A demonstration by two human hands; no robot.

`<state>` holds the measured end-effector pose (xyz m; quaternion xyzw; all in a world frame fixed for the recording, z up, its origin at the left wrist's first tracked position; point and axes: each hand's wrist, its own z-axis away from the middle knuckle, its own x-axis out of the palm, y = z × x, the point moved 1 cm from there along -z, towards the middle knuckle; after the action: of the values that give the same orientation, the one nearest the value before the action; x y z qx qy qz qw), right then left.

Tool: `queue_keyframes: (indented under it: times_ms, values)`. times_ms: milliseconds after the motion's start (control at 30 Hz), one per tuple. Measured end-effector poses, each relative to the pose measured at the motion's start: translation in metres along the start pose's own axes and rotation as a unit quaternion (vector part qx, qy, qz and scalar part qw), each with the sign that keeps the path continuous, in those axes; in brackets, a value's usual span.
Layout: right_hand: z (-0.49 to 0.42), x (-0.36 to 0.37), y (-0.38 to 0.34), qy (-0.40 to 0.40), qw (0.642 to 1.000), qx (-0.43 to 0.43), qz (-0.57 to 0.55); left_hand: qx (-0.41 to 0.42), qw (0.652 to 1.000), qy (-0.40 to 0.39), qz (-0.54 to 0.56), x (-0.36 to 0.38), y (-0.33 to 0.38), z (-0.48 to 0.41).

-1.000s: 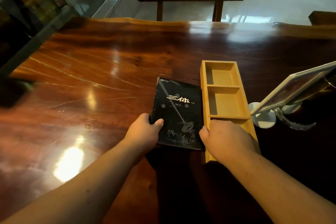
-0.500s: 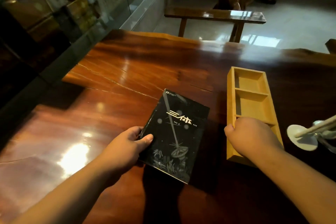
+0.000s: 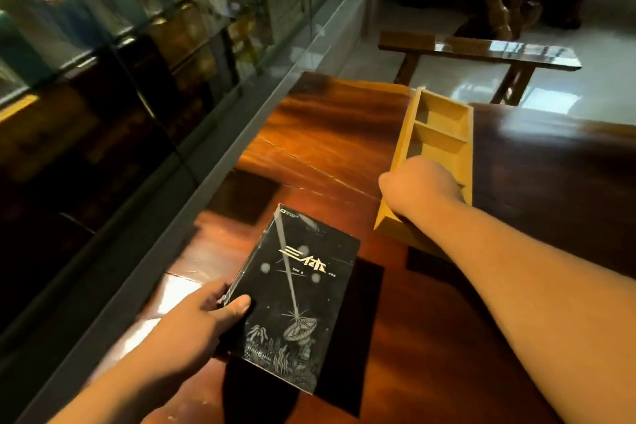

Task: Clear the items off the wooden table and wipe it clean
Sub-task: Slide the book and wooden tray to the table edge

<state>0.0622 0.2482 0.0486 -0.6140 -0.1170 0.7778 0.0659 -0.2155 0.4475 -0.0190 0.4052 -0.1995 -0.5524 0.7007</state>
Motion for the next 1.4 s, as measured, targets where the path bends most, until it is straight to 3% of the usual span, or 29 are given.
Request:
queue_keyframes:
  times_ms: [200,400,667,800,967,1167,1233,1333,1400]
  values:
    - [0.005,0.053,-0.115,0.009,0.999,-0.031,-0.015,-0.002,1.0,0.01,0.017,-0.062,-0.025,0.001]
    - [0.008,0.101,-0.185,0.015,0.998,-0.065,0.009,-0.014,1.0,0.019,0.009,-0.106,-0.056,-0.001]
    - [0.016,0.145,-0.23,0.006,0.992,-0.113,0.061,-0.031,0.998,0.019,0.051,-0.131,-0.086,-0.006]
    - [0.017,0.158,-0.243,-0.021,0.99,-0.138,0.032,-0.033,0.999,0.023,0.034,-0.132,-0.092,-0.009]
    - [0.024,0.176,-0.252,0.021,0.988,-0.136,0.066,-0.031,0.998,0.048,0.005,-0.129,-0.091,-0.014]
    - [0.023,0.192,-0.249,0.001,0.99,-0.126,0.058,-0.048,0.992,0.071,-0.09,-0.125,-0.085,-0.02]
    - [0.026,0.193,-0.248,-0.023,0.98,-0.153,0.123,-0.058,0.983,0.083,-0.151,-0.123,-0.081,-0.022]
    - [0.029,0.194,-0.247,-0.034,0.972,-0.152,0.175,-0.059,0.942,0.112,-0.311,-0.116,-0.074,-0.022]
    - [0.03,0.193,-0.243,-0.044,0.975,-0.163,0.144,-0.045,0.902,0.145,-0.404,-0.112,-0.069,-0.02]
